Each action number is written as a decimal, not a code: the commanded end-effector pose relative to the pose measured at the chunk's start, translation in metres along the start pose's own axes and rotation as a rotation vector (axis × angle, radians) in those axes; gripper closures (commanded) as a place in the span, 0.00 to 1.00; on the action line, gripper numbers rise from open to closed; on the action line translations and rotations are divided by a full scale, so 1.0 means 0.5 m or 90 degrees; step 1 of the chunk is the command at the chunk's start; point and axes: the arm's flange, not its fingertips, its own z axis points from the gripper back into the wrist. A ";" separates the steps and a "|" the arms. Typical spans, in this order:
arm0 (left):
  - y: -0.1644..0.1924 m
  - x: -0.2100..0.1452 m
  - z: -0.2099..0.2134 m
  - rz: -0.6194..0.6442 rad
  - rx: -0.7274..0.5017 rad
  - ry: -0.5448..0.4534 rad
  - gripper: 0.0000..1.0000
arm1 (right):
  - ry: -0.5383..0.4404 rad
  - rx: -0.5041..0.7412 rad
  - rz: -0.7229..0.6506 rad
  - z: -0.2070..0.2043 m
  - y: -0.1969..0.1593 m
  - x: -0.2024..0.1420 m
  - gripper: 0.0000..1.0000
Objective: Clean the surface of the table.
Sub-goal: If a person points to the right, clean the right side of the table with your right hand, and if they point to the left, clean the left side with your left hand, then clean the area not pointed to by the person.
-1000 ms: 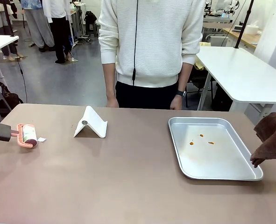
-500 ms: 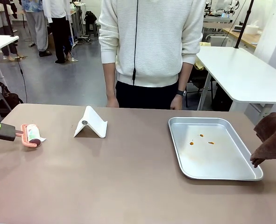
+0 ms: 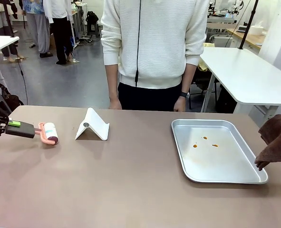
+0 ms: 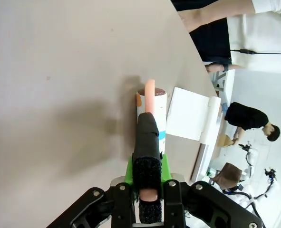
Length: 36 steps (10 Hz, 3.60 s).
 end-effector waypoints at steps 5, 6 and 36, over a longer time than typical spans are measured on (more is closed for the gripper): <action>-0.047 -0.157 0.176 -0.029 -0.255 0.157 0.78 | 0.004 -0.001 -0.013 0.001 0.015 0.000 1.00; -0.040 -0.191 0.213 -0.056 -0.260 0.202 0.78 | 0.004 -0.001 -0.013 0.001 0.015 0.000 1.00; 0.031 -0.332 0.352 -0.192 -0.296 0.317 0.78 | 0.142 -0.293 0.126 -0.201 0.049 0.101 0.95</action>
